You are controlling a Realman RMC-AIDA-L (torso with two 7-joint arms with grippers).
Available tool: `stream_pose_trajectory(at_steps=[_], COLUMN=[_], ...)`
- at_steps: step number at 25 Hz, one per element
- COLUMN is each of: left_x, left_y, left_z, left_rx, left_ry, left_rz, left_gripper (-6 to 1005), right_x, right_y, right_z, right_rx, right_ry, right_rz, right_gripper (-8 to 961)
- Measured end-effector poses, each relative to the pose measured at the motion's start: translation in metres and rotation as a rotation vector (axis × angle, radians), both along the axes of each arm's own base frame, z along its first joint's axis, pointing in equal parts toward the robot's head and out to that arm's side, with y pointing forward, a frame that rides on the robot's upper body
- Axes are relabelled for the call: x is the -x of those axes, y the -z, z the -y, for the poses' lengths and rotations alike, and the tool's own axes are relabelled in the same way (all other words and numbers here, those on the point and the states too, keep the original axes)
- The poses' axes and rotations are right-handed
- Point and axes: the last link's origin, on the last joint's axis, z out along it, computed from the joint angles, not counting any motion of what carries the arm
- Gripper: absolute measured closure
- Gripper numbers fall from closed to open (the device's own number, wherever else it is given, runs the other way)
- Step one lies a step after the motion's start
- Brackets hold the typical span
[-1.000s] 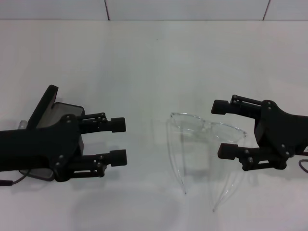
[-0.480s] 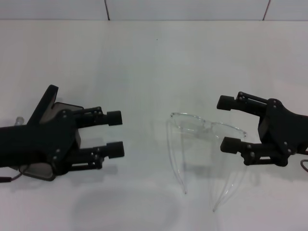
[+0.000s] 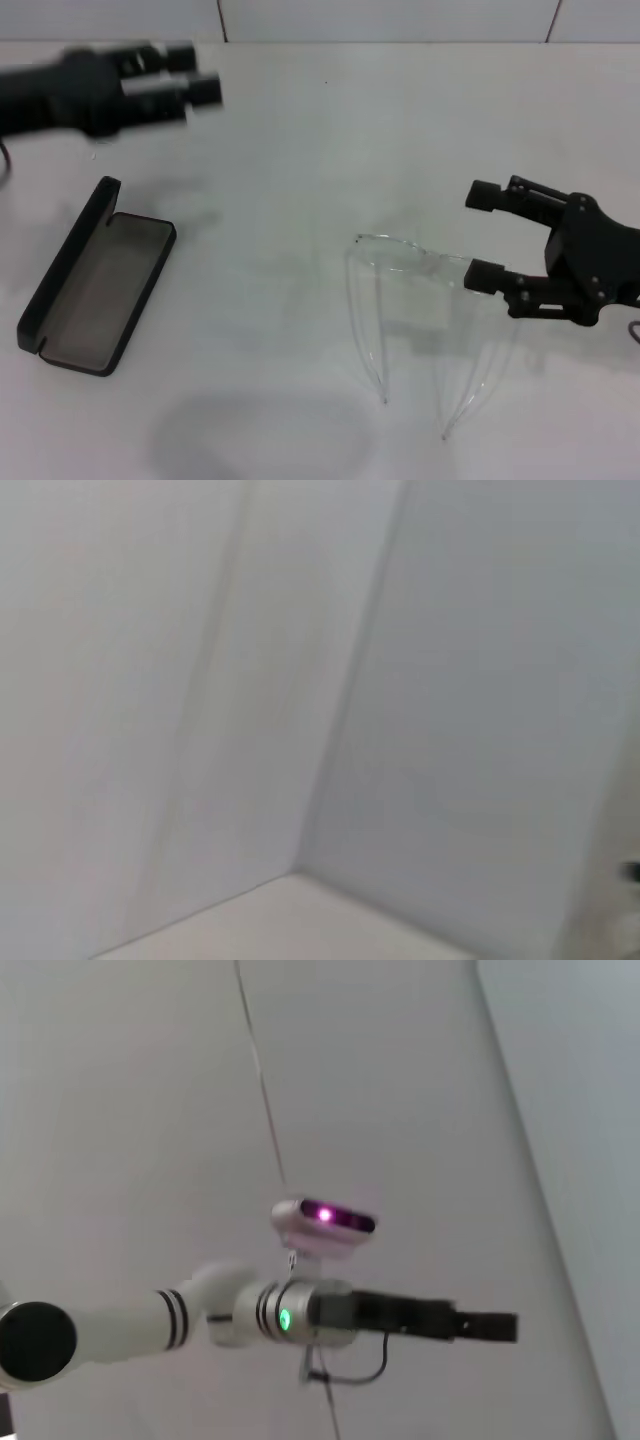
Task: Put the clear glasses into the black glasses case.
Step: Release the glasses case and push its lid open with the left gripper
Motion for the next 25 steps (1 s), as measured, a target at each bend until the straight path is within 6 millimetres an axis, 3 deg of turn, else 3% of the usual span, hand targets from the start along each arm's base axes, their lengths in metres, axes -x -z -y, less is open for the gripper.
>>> stream_pose_trajectory(at_steps=[6, 9, 17, 25], left_x=[-0.021, -0.031, -0.042, -0.047], left_y=[-0.039, -0.042, -0.007, 0.018], left_z=[-0.024, -0.024, -0.013, 0.006], left_rx=[-0.134, -0.168, -0.234, -0.176], left_ry=[-0.252, -0.347, -0.565, -0.593], left_rz=[-0.256, -0.401, -0.930, -0.973], left_gripper=[288, 290, 292, 293], right_x=[-0.009, -0.012, -0.016, -0.018], right_y=[-0.004, -0.006, -0.006, -0.006], right_z=[0.001, 0.001, -0.002, -0.001], right_rx=[-0.040, -0.053, -0.081, -0.104], right_ry=[0.049, 0.065, 0.082, 0.077], right_rz=[-0.003, -0.001, 0.018, 0.028], right_gripper=[72, 72, 73, 74])
